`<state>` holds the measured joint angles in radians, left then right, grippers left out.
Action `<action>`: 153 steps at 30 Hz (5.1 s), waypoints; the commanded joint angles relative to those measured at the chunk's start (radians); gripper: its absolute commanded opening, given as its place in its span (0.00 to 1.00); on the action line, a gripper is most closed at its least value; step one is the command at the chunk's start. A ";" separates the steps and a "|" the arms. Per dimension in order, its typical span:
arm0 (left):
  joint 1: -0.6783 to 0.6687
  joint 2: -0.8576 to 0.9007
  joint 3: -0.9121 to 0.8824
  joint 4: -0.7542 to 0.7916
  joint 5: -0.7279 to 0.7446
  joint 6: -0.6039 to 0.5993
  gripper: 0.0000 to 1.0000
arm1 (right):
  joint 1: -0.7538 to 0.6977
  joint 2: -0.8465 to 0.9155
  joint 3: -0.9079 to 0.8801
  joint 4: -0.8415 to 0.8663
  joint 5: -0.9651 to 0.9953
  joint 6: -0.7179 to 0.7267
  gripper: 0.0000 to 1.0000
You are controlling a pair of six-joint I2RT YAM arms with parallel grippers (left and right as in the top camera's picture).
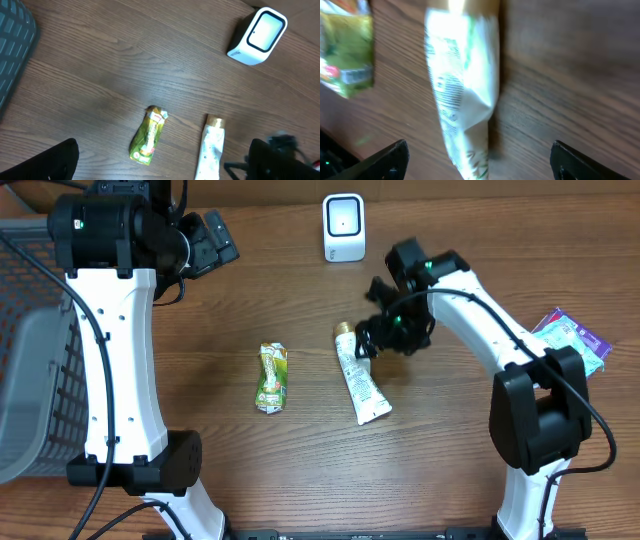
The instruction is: Scan the item barcode
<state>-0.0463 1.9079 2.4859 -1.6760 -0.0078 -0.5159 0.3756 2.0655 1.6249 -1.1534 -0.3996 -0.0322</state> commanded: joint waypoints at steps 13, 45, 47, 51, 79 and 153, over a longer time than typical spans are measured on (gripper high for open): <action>-0.008 0.002 -0.004 0.001 0.004 0.011 0.99 | 0.005 -0.004 -0.309 0.339 -0.257 0.096 0.69; -0.008 0.002 -0.005 0.002 0.004 0.011 1.00 | -0.018 -0.444 -0.097 0.402 -0.407 0.081 0.04; -0.008 0.002 -0.005 0.001 0.004 0.011 1.00 | -0.018 -0.495 -0.097 0.446 -0.482 0.085 0.04; -0.008 0.002 -0.004 0.001 0.004 0.011 1.00 | -0.018 -0.551 -0.097 0.564 -0.640 0.173 0.04; -0.006 0.002 -0.004 0.001 0.004 0.011 1.00 | 0.128 -0.494 -0.045 0.736 0.589 0.011 0.04; -0.009 0.002 -0.004 0.001 0.004 0.011 1.00 | 0.129 -0.309 -0.047 0.767 0.888 -0.140 0.04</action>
<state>-0.0528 1.9079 2.4859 -1.6760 -0.0082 -0.5159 0.5694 1.9060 1.5410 -0.3126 0.6746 -0.5659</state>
